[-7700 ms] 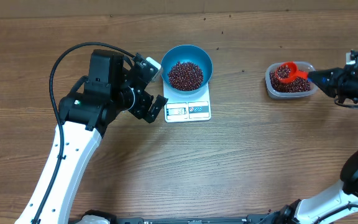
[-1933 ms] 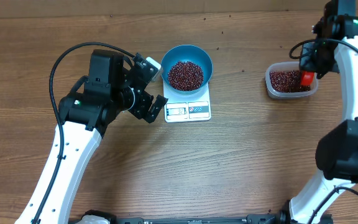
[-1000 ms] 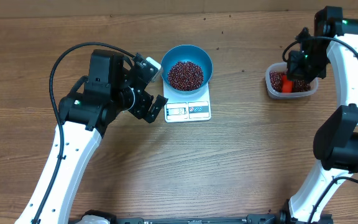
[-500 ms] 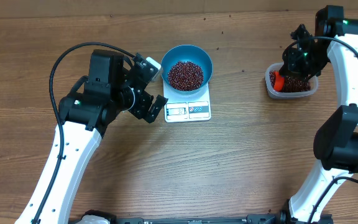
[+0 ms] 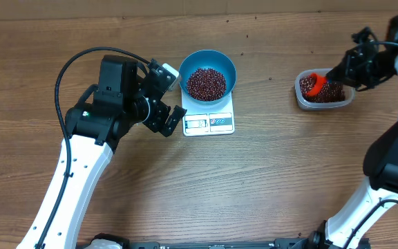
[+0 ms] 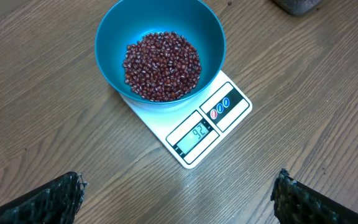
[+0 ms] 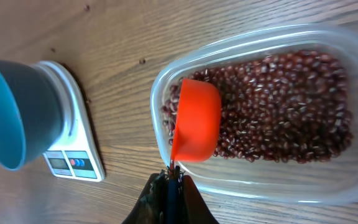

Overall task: Scoop item into bowl and weigh 150g on scale
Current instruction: 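Return the scoop to the tub and scoop beans with the right gripper, then carry the filled scoop with the right gripper over the teal bowl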

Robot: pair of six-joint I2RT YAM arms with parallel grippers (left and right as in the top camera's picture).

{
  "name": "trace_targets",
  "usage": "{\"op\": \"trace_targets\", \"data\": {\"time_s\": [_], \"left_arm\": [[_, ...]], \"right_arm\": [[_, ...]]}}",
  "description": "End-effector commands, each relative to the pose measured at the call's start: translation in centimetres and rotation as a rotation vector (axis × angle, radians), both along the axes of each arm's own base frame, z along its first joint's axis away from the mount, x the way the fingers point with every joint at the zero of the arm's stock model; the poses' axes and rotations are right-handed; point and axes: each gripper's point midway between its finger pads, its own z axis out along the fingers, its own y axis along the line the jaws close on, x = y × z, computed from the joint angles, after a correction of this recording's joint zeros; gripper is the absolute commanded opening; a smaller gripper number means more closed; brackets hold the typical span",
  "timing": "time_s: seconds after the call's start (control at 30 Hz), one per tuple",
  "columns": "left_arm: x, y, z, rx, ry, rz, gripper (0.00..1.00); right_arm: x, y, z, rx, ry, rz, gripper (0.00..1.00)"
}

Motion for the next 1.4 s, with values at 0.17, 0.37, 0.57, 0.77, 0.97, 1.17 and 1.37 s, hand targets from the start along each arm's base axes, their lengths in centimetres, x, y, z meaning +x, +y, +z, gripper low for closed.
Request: {"op": "trace_targets", "data": {"time_s": [0.17, 0.37, 0.57, 0.77, 0.97, 1.17, 1.37], "left_arm": [[0.1, 0.0, -0.3, -0.008, 0.01, 0.004, 1.0], [0.1, 0.0, -0.3, -0.008, 0.01, 0.004, 0.99], [0.1, 0.0, -0.3, -0.008, 0.01, 0.004, 1.0], [0.1, 0.0, -0.2, -0.008, 0.01, 0.004, 1.0], [0.1, 0.0, -0.3, -0.008, 0.01, 0.004, 1.0], [0.1, 0.0, -0.3, -0.008, 0.01, 0.004, 1.0], [0.1, 0.0, -0.3, -0.008, 0.01, 0.004, 0.99]], "right_arm": [[-0.2, -2.1, 0.9, 0.115, -0.045, -0.062, 0.04], [-0.3, -0.5, 2.8, 0.245, -0.145, 0.032, 0.04], [-0.3, 1.3, 4.6, 0.361, -0.21, 0.083, 0.04], [-0.3, 3.0, 5.8, 0.438, -0.239, 0.117, 0.04], [-0.2, 6.2, 6.8, 0.506, -0.253, 0.182, 0.04], [-0.2, 10.5, 7.5, 0.561, -0.251, 0.27, 0.04], [-0.6, 15.8, 8.1, 0.572, -0.236, 0.388, 0.04]]}}
